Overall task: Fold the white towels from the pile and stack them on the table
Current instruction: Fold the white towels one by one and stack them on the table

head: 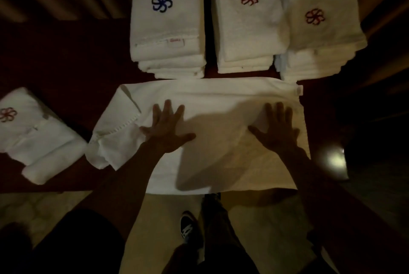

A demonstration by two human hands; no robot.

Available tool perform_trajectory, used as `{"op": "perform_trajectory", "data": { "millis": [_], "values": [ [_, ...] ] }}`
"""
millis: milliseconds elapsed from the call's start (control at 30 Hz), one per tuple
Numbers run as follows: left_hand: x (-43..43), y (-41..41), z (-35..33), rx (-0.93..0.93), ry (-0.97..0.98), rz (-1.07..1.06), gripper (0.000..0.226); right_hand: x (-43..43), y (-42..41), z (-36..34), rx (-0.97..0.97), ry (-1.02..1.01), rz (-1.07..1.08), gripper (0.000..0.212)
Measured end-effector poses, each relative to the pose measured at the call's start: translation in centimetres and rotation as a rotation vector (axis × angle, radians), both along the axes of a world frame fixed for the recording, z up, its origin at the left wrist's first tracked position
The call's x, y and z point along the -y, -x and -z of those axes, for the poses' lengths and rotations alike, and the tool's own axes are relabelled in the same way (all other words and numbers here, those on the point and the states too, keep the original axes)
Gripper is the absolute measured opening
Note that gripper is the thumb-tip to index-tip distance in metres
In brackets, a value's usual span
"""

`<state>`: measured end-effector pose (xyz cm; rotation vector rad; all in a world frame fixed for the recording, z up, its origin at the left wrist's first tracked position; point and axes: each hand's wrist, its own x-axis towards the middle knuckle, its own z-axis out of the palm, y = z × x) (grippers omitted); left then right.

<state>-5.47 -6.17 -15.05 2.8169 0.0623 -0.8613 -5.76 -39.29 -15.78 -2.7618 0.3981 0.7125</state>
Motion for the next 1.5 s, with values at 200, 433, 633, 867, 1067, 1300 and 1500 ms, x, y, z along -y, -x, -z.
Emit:
{"op": "perform_trajectory", "data": {
  "millis": [200,433,633,867,1067,1300,1500],
  "values": [
    [-2.1,1.4,-1.2,0.151,0.094,-0.009,0.091,-3.8,0.0,-1.7,0.048,0.087,0.001,0.090],
    [-9.3,4.7,-3.0,0.379,0.042,-0.182,0.064,-17.1,0.2,-4.4,0.198,-0.074,-0.315,0.071],
    [-18.8,8.1,-2.6,0.348,0.031,-0.288,0.076,-28.7,1.6,-4.6,0.201,-0.206,-0.566,0.070],
    [-22.7,6.9,0.0,0.293,0.002,-0.154,0.078,-36.3,3.0,-3.0,0.140,-0.188,-0.520,0.066],
    [-27.6,6.3,0.7,0.390,0.084,-0.084,0.056,-38.8,2.3,-1.7,0.158,-0.196,-0.452,0.068],
    [-33.1,3.9,-0.4,0.320,0.079,-0.105,0.047,-40.9,0.9,-1.0,0.130,-0.182,-0.449,0.084],
    [-33.8,2.0,-1.0,0.288,0.050,-0.163,0.046,-43.6,-0.5,-1.8,0.208,-0.095,-0.421,0.073]
  ]
}}
